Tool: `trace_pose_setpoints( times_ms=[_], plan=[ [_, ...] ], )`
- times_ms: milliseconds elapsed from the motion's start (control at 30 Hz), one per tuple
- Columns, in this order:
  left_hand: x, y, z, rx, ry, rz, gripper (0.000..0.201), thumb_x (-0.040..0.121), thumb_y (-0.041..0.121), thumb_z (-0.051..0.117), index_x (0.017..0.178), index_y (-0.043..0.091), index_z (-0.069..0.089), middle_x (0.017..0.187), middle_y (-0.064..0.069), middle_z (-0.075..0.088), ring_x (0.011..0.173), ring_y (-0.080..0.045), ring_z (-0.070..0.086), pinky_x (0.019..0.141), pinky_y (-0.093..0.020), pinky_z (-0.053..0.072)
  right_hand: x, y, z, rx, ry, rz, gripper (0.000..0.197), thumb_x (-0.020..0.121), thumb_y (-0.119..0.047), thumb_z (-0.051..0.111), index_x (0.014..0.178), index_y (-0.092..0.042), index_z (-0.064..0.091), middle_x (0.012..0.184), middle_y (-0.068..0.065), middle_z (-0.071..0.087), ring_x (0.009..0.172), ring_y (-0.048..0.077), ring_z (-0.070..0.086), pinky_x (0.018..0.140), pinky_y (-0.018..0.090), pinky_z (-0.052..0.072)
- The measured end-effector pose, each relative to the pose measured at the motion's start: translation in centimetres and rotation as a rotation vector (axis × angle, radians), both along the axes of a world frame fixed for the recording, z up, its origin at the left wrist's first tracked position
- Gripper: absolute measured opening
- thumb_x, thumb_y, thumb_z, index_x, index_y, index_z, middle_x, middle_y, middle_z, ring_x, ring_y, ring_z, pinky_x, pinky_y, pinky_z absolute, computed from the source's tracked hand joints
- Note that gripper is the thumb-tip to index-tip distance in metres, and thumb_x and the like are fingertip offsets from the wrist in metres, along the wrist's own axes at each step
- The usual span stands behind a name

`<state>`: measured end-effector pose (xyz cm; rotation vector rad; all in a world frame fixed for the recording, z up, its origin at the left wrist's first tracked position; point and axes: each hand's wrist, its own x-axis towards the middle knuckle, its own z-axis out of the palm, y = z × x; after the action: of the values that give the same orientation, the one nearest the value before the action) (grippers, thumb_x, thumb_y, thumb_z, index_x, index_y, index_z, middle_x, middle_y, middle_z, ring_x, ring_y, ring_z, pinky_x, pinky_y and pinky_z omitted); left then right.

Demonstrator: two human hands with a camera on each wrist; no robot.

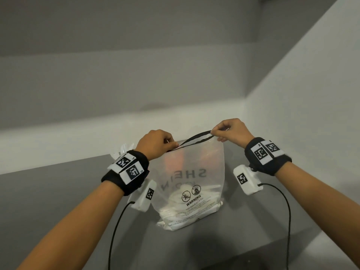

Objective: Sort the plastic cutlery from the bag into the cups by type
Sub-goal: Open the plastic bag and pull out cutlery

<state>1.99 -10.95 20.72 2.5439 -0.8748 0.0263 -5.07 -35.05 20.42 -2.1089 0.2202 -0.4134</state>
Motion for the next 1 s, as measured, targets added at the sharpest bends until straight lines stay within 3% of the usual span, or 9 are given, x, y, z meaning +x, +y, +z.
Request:
trace_pose_setpoints(
  times_ms=[133, 267, 467, 567, 633, 700, 800, 900, 1000],
  plan=[
    [-0.4, -0.9, -0.2, -0.008, -0.032, -0.01, 0.034, 0.087, 0.052, 0.053, 0.078, 0.021, 0.063, 0.083, 0.001, 0.062, 0.081, -0.02, 0.058, 0.075, -0.033, 0.048, -0.1, 0.0, -0.2, 0.072, 0.026, -0.039, 0.012, 0.08, -0.009, 0.07, 0.069, -0.012, 0.064, 0.068, 0.003, 0.063, 0.061, 0.011, 0.06, 0.066, 0.017, 0.054],
    [-0.6, -1.8, -0.5, 0.058, -0.124, 0.033, 0.032, 0.091, 0.044, 0.051, 0.091, 0.016, 0.066, 0.086, 0.0, 0.062, 0.084, -0.022, 0.058, 0.07, -0.029, 0.044, -0.2, 0.9, -0.3, 0.3, 0.02, -0.017, 0.013, 0.083, -0.002, 0.064, 0.071, -0.007, 0.062, 0.072, 0.01, 0.062, 0.065, 0.014, 0.06, 0.064, 0.014, 0.054],
    [-0.5, -0.1, -2.7, 0.449, -0.095, 0.174, 0.023, 0.089, 0.026, 0.05, 0.105, 0.013, 0.062, 0.104, -0.008, 0.064, 0.091, -0.027, 0.059, 0.069, -0.03, 0.041, 0.1, 0.7, -2.2, 1.086, 0.033, 0.033, 0.009, 0.092, -0.004, 0.051, 0.089, -0.002, 0.059, 0.076, 0.008, 0.063, 0.066, 0.014, 0.066, 0.065, 0.02, 0.058],
    [-0.5, 2.0, -3.9, 0.489, 0.044, 0.265, 0.025, 0.092, 0.029, 0.047, 0.094, 0.008, 0.061, 0.092, -0.01, 0.063, 0.085, -0.025, 0.061, 0.07, -0.029, 0.043, -0.4, 0.4, -3.2, 1.285, 0.093, 0.082, 0.007, 0.091, -0.008, 0.051, 0.089, -0.005, 0.058, 0.066, 0.003, 0.065, 0.057, 0.01, 0.067, 0.059, 0.021, 0.058],
    [-0.2, 3.2, -4.5, 0.156, 0.287, 0.366, 0.032, 0.097, 0.03, 0.041, 0.085, 0.004, 0.057, 0.066, -0.007, 0.062, 0.057, -0.02, 0.059, 0.057, -0.025, 0.046, -1.3, 0.7, -3.8, 1.29, 0.152, 0.117, 0.01, 0.079, -0.007, 0.061, 0.089, -0.007, 0.059, 0.07, 0.003, 0.063, 0.052, 0.01, 0.064, 0.054, 0.023, 0.056],
    [0.1, 3.6, -5.2, -0.425, 0.627, 0.472, 0.027, 0.098, 0.024, 0.042, 0.087, 0.002, 0.053, 0.049, -0.005, 0.061, 0.037, -0.016, 0.057, 0.042, -0.022, 0.049, -2.4, 1.7, -4.3, 1.145, 0.28, 0.21, 0.006, 0.083, -0.009, 0.056, 0.088, -0.012, 0.059, 0.062, -0.002, 0.056, 0.041, 0.006, 0.052, 0.044, 0.02, 0.049],
    [-0.4, 3.1, -5.3, -1.038, 0.994, 0.526, 0.02, 0.098, 0.01, 0.039, 0.081, 0.006, 0.049, 0.046, -0.004, 0.061, 0.035, -0.011, 0.059, 0.038, -0.021, 0.051, -4.4, 4.2, -6.4, 0.582, 0.507, 0.363, 0.021, 0.093, -0.021, 0.051, 0.073, -0.018, 0.057, 0.047, -0.009, 0.044, 0.036, 0.004, 0.036, 0.037, 0.013, 0.03],
    [-1.8, 2.3, -4.8, -1.312, 1.21, 0.526, 0.034, 0.096, 0.0, 0.034, 0.065, 0.006, 0.046, 0.035, -0.003, 0.052, 0.036, -0.012, 0.055, 0.037, -0.02, 0.047, -5.5, 5.5, -8.9, 0.163, 0.651, 0.386, 0.023, 0.088, -0.028, 0.062, 0.071, -0.014, 0.055, 0.054, -0.004, 0.043, 0.046, 0.007, 0.037, 0.044, 0.016, 0.028],
    [-2.8, 2.3, -5.0, -1.313, 1.317, 0.505, 0.043, 0.095, -0.002, 0.032, 0.057, 0.005, 0.05, 0.035, -0.004, 0.048, 0.031, -0.013, 0.05, 0.034, -0.019, 0.046, -5.7, 4.5, -8.8, 0.551, 0.652, 0.309, 0.014, 0.087, -0.021, 0.059, 0.079, -0.011, 0.064, 0.05, -0.005, 0.052, 0.038, 0.004, 0.046, 0.038, 0.015, 0.04]
  ],
)
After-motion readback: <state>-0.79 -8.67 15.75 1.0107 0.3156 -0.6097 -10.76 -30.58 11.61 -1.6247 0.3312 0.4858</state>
